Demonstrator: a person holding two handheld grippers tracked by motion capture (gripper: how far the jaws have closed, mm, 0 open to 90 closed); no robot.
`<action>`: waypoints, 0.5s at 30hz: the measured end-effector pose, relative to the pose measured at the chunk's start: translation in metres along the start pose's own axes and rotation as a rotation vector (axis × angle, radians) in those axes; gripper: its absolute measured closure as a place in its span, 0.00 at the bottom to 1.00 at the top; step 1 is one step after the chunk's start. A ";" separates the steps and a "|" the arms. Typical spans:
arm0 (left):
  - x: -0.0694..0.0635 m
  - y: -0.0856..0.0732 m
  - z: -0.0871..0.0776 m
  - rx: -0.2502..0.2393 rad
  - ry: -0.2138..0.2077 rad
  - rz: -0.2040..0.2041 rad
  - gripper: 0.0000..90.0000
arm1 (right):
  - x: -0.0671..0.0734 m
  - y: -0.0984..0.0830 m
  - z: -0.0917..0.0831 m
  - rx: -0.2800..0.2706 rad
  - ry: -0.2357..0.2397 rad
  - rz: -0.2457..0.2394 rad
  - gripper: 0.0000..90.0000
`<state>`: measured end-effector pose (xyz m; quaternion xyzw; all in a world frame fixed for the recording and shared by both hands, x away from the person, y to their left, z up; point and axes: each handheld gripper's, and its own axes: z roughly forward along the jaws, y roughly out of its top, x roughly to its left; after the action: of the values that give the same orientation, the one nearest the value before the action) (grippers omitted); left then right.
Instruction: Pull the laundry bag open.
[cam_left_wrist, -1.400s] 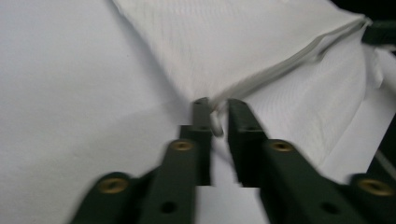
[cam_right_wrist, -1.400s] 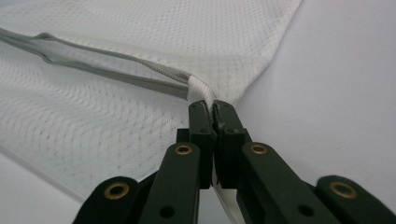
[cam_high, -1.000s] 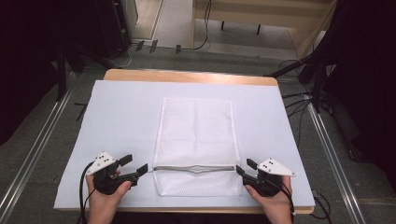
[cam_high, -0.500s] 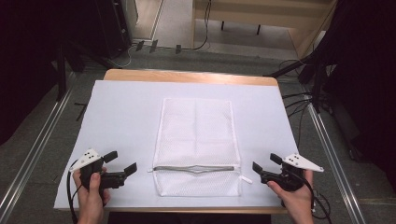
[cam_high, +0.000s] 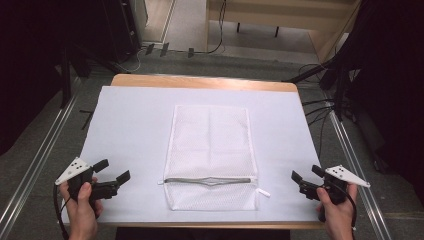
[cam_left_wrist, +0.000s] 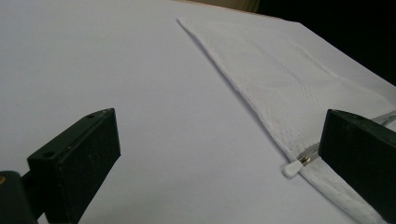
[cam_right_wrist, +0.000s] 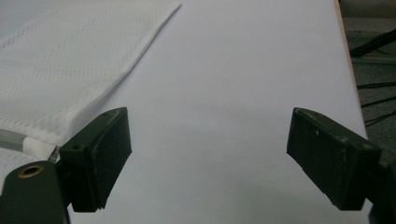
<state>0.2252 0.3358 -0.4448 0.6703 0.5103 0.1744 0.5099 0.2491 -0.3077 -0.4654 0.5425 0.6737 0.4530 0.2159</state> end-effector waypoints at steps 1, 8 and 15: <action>0.004 0.000 -0.002 -0.004 0.012 -0.002 0.00 | -0.002 0.000 -0.001 -0.001 -0.003 0.007 0.16; 0.012 -0.001 -0.006 -0.007 0.040 0.000 0.00 | -0.015 -0.003 -0.004 -0.005 -0.030 0.032 0.16; 0.014 -0.002 -0.007 -0.005 0.051 0.006 0.00 | -0.017 -0.005 -0.005 -0.003 -0.035 0.037 0.16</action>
<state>0.2251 0.3511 -0.4474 0.6657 0.5208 0.1943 0.4979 0.2485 -0.3255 -0.4706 0.5623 0.6589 0.4484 0.2204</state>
